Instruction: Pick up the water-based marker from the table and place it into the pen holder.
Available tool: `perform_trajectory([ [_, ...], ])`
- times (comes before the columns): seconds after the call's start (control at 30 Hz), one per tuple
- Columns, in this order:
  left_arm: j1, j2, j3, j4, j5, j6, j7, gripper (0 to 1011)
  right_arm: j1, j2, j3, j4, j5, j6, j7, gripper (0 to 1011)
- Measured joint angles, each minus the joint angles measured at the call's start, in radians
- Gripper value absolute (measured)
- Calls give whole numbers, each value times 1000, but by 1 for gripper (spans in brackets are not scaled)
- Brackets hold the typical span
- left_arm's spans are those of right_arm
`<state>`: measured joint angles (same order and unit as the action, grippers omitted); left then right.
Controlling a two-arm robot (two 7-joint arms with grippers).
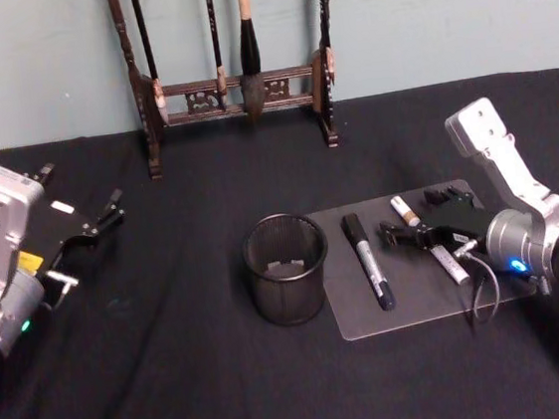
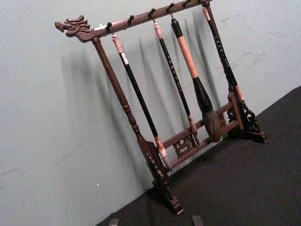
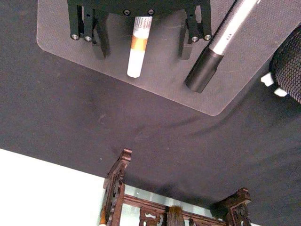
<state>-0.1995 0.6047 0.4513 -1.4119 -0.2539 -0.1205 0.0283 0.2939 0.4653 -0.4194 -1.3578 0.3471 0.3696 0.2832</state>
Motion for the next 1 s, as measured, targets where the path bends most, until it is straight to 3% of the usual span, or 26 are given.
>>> perform_trajectory([
  [1.0, 0, 0, 0, 0, 0, 0, 0, 1001, -43, -29, 57, -9, -51, 14, 38, 1000],
])
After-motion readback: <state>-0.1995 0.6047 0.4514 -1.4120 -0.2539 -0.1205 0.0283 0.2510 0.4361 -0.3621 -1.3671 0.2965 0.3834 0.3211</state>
